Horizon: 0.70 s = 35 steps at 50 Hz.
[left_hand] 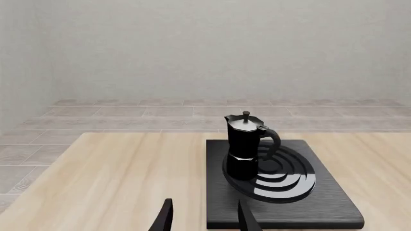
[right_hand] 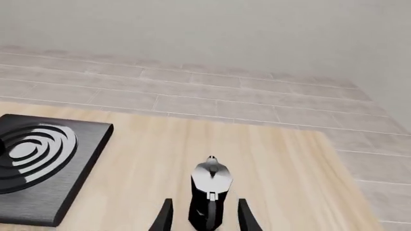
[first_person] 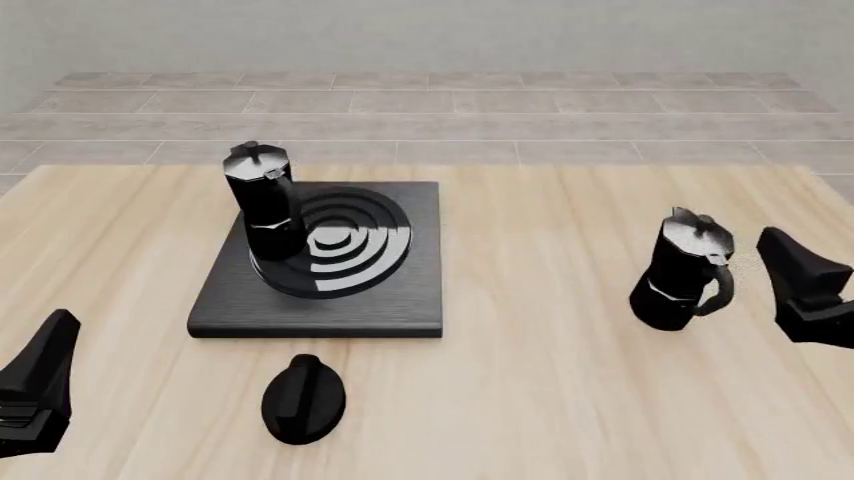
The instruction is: Put both moka pots on the stove.
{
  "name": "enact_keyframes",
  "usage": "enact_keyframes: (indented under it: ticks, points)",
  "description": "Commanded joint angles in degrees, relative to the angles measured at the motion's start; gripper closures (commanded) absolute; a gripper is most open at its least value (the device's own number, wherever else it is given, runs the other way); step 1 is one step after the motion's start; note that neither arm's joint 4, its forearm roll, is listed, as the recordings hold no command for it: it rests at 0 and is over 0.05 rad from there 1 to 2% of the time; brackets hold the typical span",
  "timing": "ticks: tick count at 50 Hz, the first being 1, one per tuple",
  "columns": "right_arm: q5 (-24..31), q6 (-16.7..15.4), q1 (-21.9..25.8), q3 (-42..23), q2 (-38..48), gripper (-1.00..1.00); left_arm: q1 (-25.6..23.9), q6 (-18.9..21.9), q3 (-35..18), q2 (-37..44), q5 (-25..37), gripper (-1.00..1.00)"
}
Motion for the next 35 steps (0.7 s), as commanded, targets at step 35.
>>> enact_keyframes:
  ticks: [35]
  points:
    - [1.6,4.92,-6.07,0.4,8.72,-1.0,0.0,0.0,0.0,0.0,0.0,-1.0]
